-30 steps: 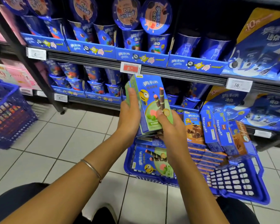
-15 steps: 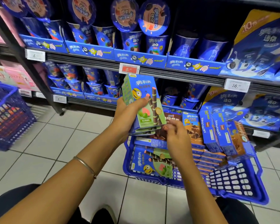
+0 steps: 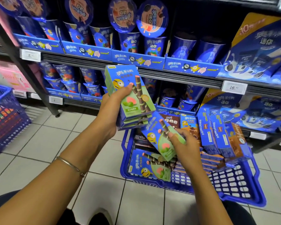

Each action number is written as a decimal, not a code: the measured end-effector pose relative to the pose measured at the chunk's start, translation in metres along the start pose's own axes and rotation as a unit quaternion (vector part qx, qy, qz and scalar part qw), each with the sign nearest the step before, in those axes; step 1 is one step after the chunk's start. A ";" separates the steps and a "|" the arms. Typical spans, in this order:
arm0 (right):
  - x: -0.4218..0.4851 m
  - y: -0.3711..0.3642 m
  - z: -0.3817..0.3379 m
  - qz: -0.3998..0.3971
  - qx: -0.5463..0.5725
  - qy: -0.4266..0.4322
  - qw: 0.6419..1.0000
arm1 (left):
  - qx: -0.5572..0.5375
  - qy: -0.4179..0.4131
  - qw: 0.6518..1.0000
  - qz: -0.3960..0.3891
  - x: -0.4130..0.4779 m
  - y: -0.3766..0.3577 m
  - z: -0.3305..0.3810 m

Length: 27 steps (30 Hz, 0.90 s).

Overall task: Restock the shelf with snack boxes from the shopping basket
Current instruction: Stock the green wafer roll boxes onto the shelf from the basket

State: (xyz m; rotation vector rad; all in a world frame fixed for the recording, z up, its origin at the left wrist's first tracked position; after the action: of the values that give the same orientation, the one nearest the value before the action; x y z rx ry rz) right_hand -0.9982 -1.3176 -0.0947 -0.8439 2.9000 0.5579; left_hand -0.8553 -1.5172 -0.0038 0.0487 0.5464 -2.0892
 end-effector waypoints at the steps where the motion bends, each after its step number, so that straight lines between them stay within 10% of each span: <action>1: 0.000 0.003 0.000 0.017 0.030 -0.013 0.999 | -0.003 0.001 1.000 0.001 0.000 0.001 0.001; 11: -0.003 0.001 -0.038 -0.055 0.427 -0.129 0.893 | 0.050 -0.012 0.998 -0.032 0.006 -0.004 -0.012; 18: 0.005 -0.022 -0.089 -0.075 0.275 -0.040 0.958 | 0.083 -0.066 0.990 -0.089 0.009 -0.028 -0.012; 27: 0.032 -0.042 -0.094 -0.166 0.246 -0.012 0.955 | 0.167 -0.052 0.985 -0.010 0.033 -0.033 -0.022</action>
State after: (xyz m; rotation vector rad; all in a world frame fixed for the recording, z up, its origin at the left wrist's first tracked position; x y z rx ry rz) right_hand -0.9997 -1.4006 -0.0261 -1.1776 2.5956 -0.1778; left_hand -0.9041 -1.5203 -0.0197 0.1280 0.1296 -2.1689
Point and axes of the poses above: each hand's wrist, its own x-axis towards the middle knuckle, its own y-axis out of the back of the hand, z = x × y, the point moved 5 cm from there along x, towards the middle knuckle, and after that the axes turned 5 degrees about -y, right-handed, at the moved point
